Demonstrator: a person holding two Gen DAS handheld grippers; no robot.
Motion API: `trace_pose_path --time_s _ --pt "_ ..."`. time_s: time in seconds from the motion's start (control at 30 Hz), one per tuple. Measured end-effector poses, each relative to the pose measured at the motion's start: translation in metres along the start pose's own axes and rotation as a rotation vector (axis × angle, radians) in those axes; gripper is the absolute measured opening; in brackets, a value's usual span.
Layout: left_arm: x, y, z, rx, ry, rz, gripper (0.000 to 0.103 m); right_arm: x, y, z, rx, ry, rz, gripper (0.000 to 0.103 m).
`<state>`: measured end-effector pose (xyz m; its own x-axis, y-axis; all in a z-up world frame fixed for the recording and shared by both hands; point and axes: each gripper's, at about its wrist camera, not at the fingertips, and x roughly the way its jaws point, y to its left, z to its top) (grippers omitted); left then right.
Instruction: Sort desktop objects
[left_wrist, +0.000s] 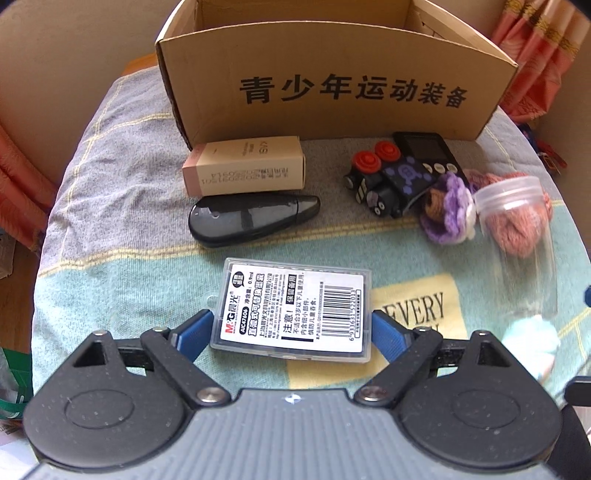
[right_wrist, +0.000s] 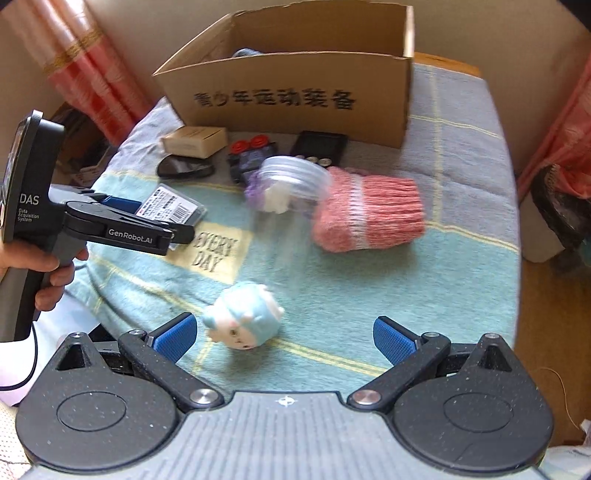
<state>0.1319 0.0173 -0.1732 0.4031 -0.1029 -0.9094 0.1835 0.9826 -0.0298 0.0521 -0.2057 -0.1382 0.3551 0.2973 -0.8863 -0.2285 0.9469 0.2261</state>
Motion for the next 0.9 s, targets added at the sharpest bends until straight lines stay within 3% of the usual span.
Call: trace_pose_path --time_s 0.27,0.5,0.63,0.9 --pt "-0.008 -0.001 -0.012 0.065 -0.037 -0.028 0.09 0.039 0.011 -0.006 -0.035 0.102 -0.046 0.103" --pt "-0.005 0.002 -0.011 0.088 -0.059 -0.039 0.09 0.049 0.027 -0.011 -0.174 0.14 -0.147 0.103" --pt "-0.006 0.003 -0.014 0.104 -0.085 -0.052 0.09 0.049 0.031 -0.017 -0.209 0.118 -0.163 0.103" --pt "-0.009 0.011 -0.02 0.108 -0.102 -0.077 0.09 0.032 0.028 -0.014 -0.166 -0.009 -0.096 0.101"
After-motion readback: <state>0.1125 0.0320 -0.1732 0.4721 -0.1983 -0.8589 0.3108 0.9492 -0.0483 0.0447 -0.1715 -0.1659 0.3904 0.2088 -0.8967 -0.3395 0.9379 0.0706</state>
